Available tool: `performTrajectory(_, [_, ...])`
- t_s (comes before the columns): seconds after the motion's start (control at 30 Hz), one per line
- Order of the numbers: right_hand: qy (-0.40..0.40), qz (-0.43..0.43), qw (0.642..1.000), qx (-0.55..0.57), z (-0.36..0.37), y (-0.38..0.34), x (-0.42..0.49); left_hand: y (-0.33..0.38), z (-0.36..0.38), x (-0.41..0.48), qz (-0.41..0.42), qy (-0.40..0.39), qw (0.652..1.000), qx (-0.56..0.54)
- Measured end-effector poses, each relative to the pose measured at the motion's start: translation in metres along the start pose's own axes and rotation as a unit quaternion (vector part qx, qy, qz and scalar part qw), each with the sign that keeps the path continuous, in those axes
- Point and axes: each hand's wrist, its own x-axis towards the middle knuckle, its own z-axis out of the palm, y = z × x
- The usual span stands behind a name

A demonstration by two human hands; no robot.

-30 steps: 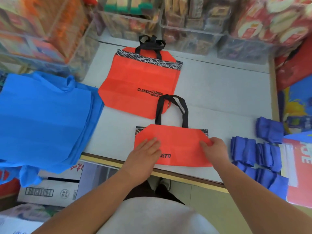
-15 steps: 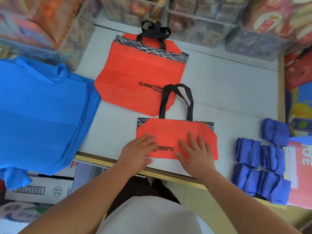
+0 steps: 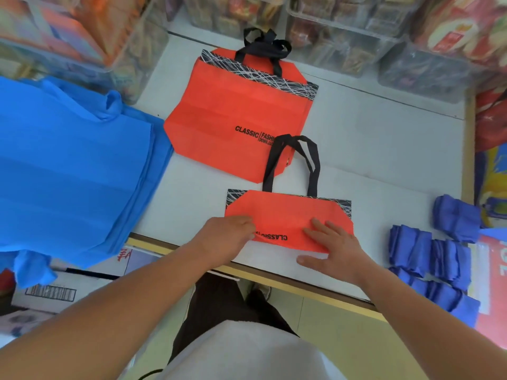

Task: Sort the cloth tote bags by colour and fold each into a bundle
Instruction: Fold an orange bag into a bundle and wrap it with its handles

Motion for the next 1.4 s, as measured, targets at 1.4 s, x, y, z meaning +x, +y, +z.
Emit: performTrajectory(1.4, [0.325,0.290,0.862,0.260,-0.051,0.047,0.071,0.041,0.048,-0.001,-0.034,0.025,0.999,0.032])
